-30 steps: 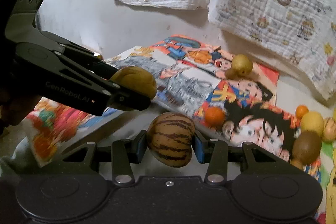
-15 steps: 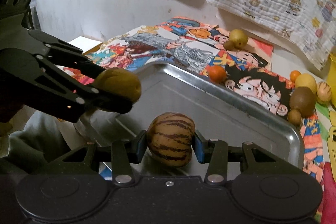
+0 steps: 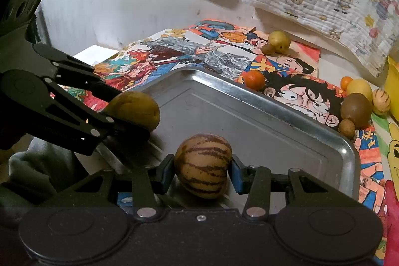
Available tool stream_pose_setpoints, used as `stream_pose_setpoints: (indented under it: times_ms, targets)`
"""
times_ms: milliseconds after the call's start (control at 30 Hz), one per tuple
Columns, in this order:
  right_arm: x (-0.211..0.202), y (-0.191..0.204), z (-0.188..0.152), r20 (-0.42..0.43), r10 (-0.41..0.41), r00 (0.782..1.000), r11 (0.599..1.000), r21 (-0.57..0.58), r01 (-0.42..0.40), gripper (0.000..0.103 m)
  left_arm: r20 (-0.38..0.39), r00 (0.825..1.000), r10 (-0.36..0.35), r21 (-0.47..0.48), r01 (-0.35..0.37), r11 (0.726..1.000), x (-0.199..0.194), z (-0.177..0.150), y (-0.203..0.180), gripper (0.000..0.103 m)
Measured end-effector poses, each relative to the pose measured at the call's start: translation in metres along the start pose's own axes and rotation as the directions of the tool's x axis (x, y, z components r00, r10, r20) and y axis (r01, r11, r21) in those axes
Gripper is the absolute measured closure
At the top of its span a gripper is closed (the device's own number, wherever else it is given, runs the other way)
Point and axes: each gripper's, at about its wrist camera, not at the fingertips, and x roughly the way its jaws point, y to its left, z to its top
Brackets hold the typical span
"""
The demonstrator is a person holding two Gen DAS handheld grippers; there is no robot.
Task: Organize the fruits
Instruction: 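Lower the pear into the tray with the left tool while the right tool releases the striped fruit there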
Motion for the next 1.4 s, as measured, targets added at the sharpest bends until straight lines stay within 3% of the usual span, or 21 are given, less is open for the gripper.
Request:
stream_pose_setpoints:
  times_ms: [233,367,667,933,1400]
  targets:
    - [-0.006,-0.001,-0.003,0.013,0.016,1.000,1.000,0.008,-0.016,0.053,0.016,1.000,0.009,0.025,-0.009,1.000,-0.008,-0.002,-0.002,0.042]
    - [-0.011,-0.001,-0.006,0.018,0.021,1.000,1.000,0.014,-0.022,0.048,0.038,0.999,0.014,0.044,-0.016,0.999,-0.019,-0.004,-0.005,0.028]
    - [-0.036,0.001,-0.015,0.027,0.026,0.999,1.000,-0.004,-0.026,0.019,0.081,0.997,0.013,0.103,-0.022,0.994,-0.043,-0.013,-0.009,0.004]
    - [-0.054,-0.009,-0.024,-0.012,-0.028,1.000,1.000,-0.003,0.028,0.005,0.082,0.996,0.038,0.162,-0.050,0.986,-0.053,-0.021,-0.012,0.001]
    - [-0.060,-0.049,-0.026,-0.056,-0.159,0.986,0.987,0.013,0.160,0.001,0.002,0.996,0.088,0.242,-0.086,0.966,-0.042,-0.003,-0.006,0.000]
